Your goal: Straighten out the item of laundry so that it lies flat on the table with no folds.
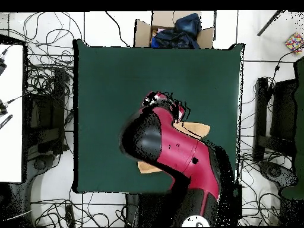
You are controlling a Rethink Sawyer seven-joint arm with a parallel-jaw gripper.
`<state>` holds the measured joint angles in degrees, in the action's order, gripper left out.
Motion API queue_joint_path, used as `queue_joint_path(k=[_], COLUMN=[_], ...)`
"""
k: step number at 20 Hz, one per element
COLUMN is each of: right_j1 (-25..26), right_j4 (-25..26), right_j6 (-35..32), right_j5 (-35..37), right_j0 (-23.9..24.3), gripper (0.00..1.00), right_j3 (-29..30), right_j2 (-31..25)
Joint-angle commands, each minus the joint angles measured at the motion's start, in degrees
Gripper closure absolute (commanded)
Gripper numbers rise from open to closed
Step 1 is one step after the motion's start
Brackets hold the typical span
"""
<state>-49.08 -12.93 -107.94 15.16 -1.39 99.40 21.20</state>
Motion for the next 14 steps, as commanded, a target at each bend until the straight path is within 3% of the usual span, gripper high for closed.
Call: queue_joint_path(k=[1,4,9,14], right_j1=[0.73,0.73,1.5,3.6], right_j4=[-3.5,-3.83,-3.69,-3.62], right_j6=[-12.1,-12.9,-14.64,-13.57], right_j5=[-6.55,-8.6,-10.42,-8.63], right_j0=[6.76,9.86,9.98,6.45], gripper=[0.0,0.0,0.0,0.0], right_j3=[15.06,17.28,18.08,16.49], right_j2=[-15.77,-19.71,-20.28,-15.21])
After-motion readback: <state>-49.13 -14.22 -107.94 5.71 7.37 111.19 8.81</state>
